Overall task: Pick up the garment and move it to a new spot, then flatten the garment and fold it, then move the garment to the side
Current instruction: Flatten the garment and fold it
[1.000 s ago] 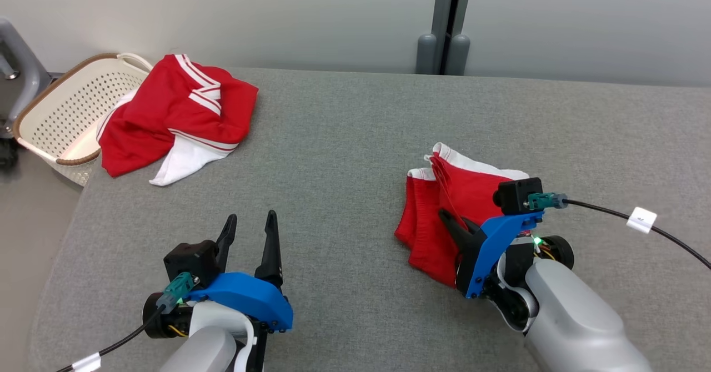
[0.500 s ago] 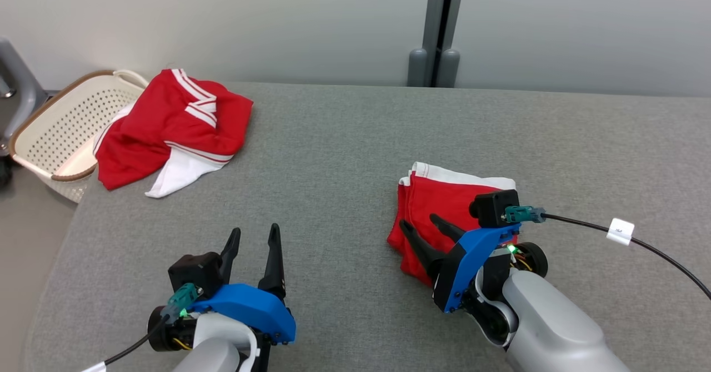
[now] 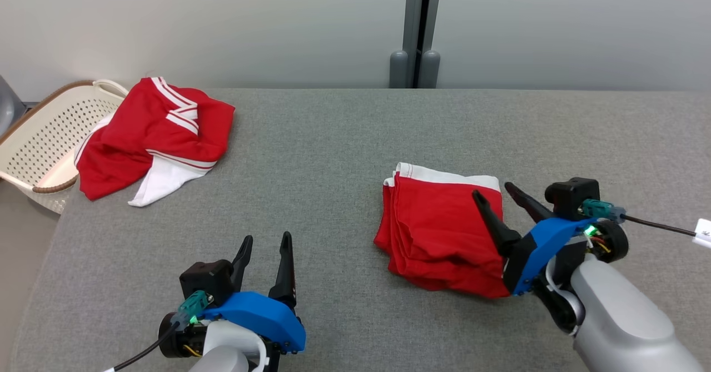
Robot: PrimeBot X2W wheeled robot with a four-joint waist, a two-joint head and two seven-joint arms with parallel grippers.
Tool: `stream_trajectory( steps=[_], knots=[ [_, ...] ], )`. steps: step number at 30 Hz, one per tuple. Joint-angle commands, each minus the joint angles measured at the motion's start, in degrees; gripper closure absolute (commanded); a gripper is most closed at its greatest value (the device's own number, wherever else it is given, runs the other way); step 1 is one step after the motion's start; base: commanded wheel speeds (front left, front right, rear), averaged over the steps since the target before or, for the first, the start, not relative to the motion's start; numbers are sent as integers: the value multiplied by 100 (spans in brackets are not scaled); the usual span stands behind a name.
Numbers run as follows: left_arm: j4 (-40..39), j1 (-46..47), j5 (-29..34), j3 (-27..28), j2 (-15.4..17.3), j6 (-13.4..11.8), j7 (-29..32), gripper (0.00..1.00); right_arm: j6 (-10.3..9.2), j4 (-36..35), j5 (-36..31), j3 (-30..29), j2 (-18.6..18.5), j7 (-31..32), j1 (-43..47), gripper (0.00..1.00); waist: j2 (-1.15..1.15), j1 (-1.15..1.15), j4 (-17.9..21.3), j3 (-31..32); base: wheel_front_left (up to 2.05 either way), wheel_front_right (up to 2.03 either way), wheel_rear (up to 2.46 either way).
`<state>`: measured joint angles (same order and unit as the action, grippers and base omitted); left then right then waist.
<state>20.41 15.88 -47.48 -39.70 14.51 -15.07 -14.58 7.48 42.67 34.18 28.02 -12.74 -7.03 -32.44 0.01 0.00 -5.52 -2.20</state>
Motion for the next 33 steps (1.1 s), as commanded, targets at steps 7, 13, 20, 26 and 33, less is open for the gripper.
stream_trajectory(
  steps=[7,13,20,26,33],
  knots=[
    [-39,77,3,-24,25,4,24,0,3,241,-666,195,-210,26,133,100,-1,0,-137,-155,0,0,0],
    [-34,143,12,-2,39,6,18,0,3,433,-714,515,94,69,68,100,-1,0,-263,-275,0,0,0],
    [-17,231,37,-2,23,20,9,0,2,868,-640,1008,549,22,-150,100,-1,0,-424,-365,0,0,0],
    [0,247,39,19,28,10,-1,0,3,1223,-560,1408,687,-98,-236,100,-1,0,-472,-386,0,0,0],
    [22,200,10,79,20,4,-14,0,2,1272,-452,1937,687,-398,-279,76,-1,0,-305,-355,0,0,0]
  ],
)
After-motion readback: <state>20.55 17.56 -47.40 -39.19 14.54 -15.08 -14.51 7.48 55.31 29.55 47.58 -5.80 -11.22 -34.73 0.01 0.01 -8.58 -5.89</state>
